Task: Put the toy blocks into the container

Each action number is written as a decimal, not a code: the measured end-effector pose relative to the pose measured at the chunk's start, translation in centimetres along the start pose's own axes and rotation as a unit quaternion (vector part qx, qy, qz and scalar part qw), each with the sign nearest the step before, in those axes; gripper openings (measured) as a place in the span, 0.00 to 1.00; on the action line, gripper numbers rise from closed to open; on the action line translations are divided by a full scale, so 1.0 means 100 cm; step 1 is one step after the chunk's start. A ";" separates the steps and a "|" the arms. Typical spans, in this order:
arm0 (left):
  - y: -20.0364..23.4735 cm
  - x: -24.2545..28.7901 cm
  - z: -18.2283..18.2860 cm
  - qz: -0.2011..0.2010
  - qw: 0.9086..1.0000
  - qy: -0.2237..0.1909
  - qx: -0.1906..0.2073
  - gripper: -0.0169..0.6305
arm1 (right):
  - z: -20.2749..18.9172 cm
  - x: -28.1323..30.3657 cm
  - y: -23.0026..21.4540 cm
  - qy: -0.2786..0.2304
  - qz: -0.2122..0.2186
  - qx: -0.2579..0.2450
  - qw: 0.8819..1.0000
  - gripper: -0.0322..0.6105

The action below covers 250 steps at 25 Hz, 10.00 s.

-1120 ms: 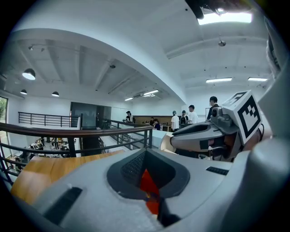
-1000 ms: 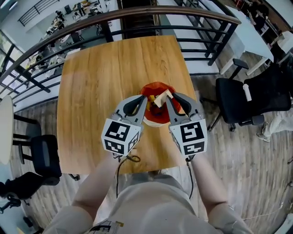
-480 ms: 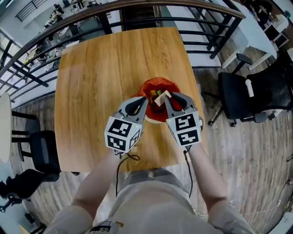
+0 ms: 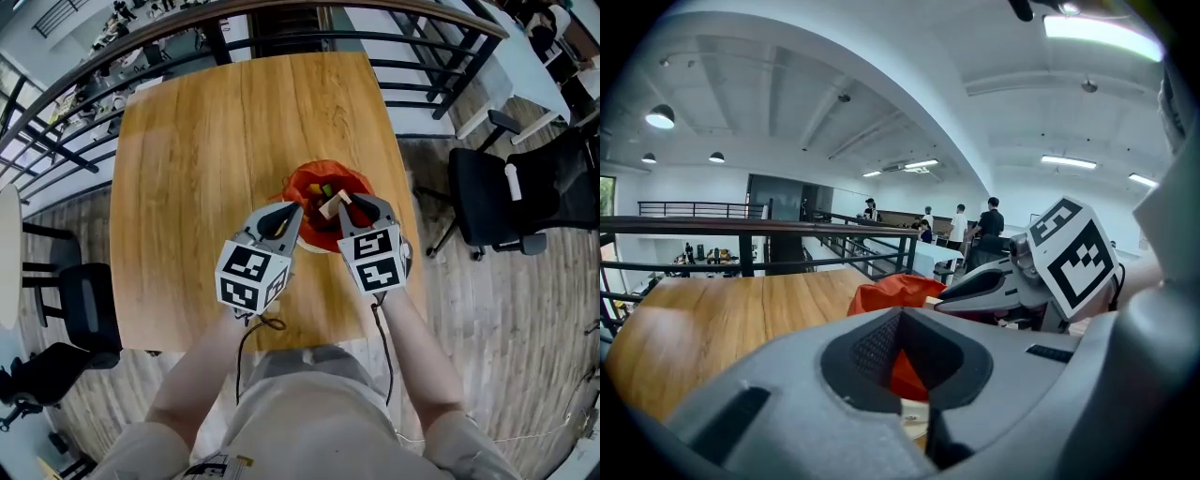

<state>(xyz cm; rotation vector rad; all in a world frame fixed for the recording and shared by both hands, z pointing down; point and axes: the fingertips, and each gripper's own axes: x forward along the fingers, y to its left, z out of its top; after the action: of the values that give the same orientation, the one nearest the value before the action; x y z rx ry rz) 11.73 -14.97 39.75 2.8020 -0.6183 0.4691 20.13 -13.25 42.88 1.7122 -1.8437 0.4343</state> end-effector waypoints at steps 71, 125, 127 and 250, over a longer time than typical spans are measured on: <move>-0.129 -0.204 0.123 0.025 0.975 -0.184 0.123 0.05 | 0.108 -0.313 0.058 -0.329 0.064 0.019 0.942 0.10; -0.121 -0.220 0.092 0.029 0.985 -0.151 0.072 0.05 | 0.095 -0.288 0.111 -0.321 0.160 0.045 0.932 0.09; -0.115 -0.219 0.093 0.037 0.985 -0.150 0.070 0.05 | 0.098 -0.282 0.114 -0.319 0.164 0.037 0.933 0.09; -0.069 -0.143 0.042 -0.004 0.996 -0.086 0.022 0.05 | 0.054 -0.189 0.146 -0.226 0.147 -0.092 0.959 0.30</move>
<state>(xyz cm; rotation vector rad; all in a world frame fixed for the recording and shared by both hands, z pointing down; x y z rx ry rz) 3.59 -4.81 29.68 2.9062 -0.6386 0.2451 4.96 0.36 29.30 1.4989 -2.3963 -0.0267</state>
